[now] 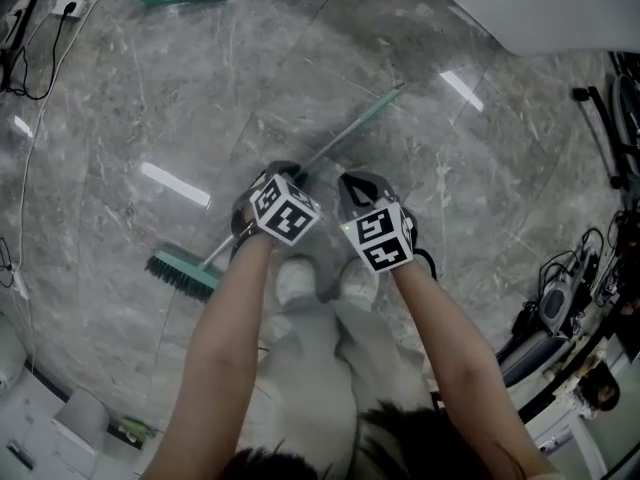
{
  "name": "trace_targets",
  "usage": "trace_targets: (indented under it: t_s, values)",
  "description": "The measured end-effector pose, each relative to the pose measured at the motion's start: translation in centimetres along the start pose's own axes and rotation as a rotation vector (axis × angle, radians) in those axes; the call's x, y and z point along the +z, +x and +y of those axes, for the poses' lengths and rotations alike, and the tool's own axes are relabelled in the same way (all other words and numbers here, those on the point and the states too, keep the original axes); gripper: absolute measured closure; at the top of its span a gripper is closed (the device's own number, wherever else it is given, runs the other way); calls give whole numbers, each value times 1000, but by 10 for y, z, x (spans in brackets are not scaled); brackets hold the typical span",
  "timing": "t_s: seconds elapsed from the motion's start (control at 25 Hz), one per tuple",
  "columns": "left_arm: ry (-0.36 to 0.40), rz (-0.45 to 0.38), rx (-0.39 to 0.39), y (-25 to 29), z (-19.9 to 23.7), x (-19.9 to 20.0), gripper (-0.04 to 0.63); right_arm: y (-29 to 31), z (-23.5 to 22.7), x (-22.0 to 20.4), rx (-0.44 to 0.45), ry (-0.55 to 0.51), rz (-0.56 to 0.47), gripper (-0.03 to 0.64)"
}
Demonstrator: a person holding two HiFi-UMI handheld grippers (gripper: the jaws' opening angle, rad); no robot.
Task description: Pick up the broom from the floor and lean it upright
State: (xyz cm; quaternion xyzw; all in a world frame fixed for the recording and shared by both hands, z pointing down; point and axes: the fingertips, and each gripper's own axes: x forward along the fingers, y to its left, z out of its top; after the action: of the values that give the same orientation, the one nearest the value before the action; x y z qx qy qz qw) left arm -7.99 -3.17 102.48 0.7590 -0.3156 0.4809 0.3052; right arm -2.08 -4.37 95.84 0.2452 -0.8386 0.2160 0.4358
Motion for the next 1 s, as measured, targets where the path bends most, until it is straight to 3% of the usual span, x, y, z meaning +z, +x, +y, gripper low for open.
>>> trace_targets:
  t_s: [0.16, 0.36, 0.64, 1.0]
  values:
    - [-29, -63, 12, -35, 2, 10, 515, -26, 6, 20, 1, 29, -34, 615]
    - [-68, -157, 44, -84, 10, 30, 517, -63, 16, 45, 21, -11, -53, 615]
    - [-78, -277, 137, -152, 30, 62, 518, -116, 16, 87, 9, 11, -111, 615]
    - [-81, -340, 187, -212, 30, 72, 523, -173, 16, 131, -17, 78, -176, 615]
